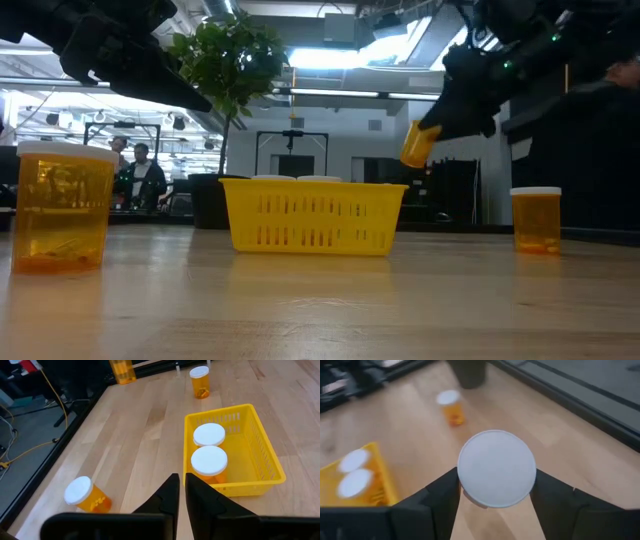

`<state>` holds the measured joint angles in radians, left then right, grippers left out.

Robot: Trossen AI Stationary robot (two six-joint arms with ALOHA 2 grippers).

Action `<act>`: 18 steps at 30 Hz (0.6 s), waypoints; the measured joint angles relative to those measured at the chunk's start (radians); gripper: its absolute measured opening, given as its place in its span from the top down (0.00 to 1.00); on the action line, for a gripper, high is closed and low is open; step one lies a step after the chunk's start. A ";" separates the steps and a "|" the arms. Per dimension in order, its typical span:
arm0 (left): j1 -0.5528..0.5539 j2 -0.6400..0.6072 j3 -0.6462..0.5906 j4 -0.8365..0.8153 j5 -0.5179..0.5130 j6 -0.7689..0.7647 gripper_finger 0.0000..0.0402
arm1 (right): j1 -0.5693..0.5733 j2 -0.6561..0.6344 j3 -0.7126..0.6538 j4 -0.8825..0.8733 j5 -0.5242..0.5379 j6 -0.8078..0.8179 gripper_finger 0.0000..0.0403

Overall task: Pick and place pill bottles into a basket
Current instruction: Put the orange pill bottle into the yellow bin

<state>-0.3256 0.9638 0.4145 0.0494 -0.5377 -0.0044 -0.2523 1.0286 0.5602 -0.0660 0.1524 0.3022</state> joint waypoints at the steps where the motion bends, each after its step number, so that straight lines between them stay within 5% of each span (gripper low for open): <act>1: 0.000 0.000 0.000 0.000 0.000 0.000 0.94 | 0.018 0.000 0.000 0.006 0.000 -0.006 0.44; 18: 0.000 0.000 0.000 0.000 0.015 -0.026 0.94 | 0.324 0.024 0.000 0.188 0.003 -0.105 0.44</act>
<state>-0.3252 0.9634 0.4145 0.0490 -0.5224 -0.0308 0.0712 1.0525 0.5602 0.1218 0.1550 0.1971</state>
